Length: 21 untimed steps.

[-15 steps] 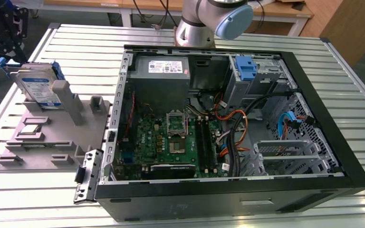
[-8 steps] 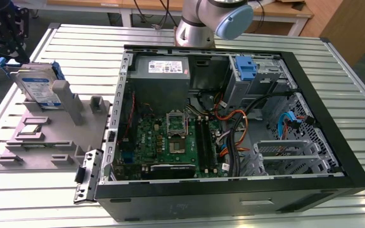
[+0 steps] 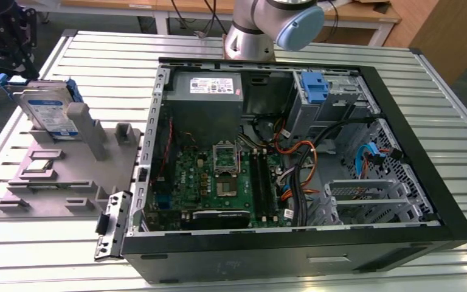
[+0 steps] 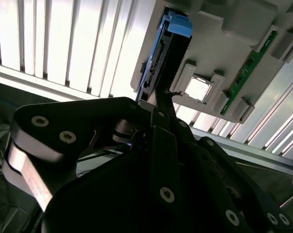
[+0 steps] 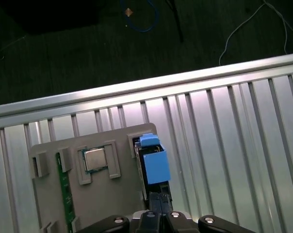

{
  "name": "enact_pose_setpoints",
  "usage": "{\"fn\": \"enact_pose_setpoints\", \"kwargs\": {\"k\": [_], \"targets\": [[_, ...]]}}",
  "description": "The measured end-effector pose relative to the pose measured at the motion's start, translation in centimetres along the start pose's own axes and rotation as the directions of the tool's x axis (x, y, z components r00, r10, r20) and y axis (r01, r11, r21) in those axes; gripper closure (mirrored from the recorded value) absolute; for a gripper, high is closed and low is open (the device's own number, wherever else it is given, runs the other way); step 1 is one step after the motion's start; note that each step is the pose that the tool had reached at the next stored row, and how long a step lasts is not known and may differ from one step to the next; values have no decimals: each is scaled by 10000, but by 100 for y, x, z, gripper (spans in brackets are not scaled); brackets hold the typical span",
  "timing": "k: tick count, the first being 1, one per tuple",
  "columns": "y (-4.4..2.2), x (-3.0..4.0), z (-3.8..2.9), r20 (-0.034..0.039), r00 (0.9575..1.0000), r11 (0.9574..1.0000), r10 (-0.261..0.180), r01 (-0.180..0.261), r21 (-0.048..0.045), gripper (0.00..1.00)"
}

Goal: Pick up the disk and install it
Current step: 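Reach for the disk, then pick up the disk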

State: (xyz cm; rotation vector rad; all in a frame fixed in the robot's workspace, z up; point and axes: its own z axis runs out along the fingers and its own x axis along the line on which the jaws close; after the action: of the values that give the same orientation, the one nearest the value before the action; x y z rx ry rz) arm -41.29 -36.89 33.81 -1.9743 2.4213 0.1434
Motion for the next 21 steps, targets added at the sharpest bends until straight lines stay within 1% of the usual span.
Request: {"fn": "enact_pose_setpoints", "kwargs": {"k": [3, 18, 20, 21], "targets": [[-16, -3, 4, -3, 10000, 10000, -56, 56, -4, 90], [-16, -3, 4, -5, 10000, 10000, -72, 72, -5, 90], [-16, -3, 4, -5, 10000, 10000, -73, 73, -6, 89], [-16, -3, 4, -5, 10000, 10000, -73, 73, -5, 83]]}}
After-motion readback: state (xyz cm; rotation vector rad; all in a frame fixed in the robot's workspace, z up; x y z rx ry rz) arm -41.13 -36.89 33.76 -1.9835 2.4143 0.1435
